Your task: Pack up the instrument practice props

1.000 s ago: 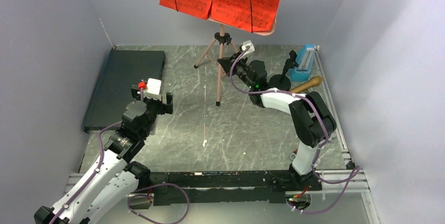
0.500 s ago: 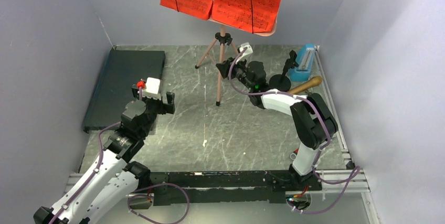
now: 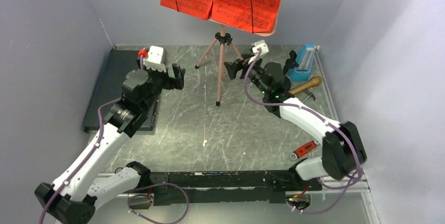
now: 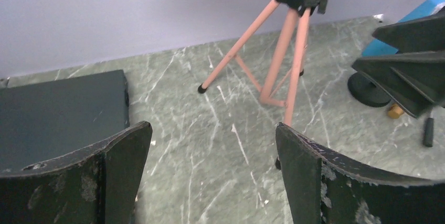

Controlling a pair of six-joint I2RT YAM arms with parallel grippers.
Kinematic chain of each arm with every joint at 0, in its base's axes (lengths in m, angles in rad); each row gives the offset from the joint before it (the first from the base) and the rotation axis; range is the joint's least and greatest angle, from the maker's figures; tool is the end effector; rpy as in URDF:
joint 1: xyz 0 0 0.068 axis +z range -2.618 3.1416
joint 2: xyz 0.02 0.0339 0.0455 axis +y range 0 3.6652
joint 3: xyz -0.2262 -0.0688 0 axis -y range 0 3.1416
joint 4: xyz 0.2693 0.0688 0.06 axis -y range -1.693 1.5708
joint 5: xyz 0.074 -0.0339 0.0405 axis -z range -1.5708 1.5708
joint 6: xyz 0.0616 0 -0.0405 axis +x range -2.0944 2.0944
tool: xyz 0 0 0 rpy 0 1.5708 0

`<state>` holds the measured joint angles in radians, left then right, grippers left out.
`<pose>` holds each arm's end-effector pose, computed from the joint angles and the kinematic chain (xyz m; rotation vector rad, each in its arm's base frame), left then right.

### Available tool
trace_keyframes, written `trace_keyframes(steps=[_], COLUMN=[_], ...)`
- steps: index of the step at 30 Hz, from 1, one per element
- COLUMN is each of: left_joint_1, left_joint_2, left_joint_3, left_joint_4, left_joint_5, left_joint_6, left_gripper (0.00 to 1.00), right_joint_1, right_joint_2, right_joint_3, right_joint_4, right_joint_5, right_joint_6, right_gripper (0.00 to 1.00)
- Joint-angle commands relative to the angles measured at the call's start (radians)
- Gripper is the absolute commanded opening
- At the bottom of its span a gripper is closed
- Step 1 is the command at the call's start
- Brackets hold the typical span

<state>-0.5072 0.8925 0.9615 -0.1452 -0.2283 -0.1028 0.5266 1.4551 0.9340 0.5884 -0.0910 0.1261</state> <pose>0.2482 -0.1220 0.3579 0.1590 1.6446 -0.2775 0.3364 0.2020 0.2653 -0.3776 1.4854 0.5910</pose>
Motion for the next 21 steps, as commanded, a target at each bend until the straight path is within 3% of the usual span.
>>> trace_keyframes(steps=[1,11,17,21], left_joint_1=[0.006,0.015,0.015,0.013], left_joint_2=[0.098,0.360,0.485,0.565], left_joint_3=[0.156,0.530,0.724,0.836], left_joint_4=[-0.007,-0.030,0.014,0.054], left_joint_5=[0.070,0.345,0.521,0.589], left_joint_6=[-0.017,-0.035,-0.085,-0.141], left_gripper=[0.93,0.93,0.91,0.90], right_joint_1=[0.002,0.001,-0.002,-0.023], right_joint_2=[-0.173,-0.509,-0.570,-0.522], right_joint_3=[-0.034,0.011,0.169,0.335], right_joint_4=[-0.131,-0.492,-0.683,-0.813], right_joint_5=[0.087,0.228,0.283,0.289], right_joint_6=[-0.095,-0.118,-0.050,0.018], right_gripper=[0.88,0.88,0.86,0.85])
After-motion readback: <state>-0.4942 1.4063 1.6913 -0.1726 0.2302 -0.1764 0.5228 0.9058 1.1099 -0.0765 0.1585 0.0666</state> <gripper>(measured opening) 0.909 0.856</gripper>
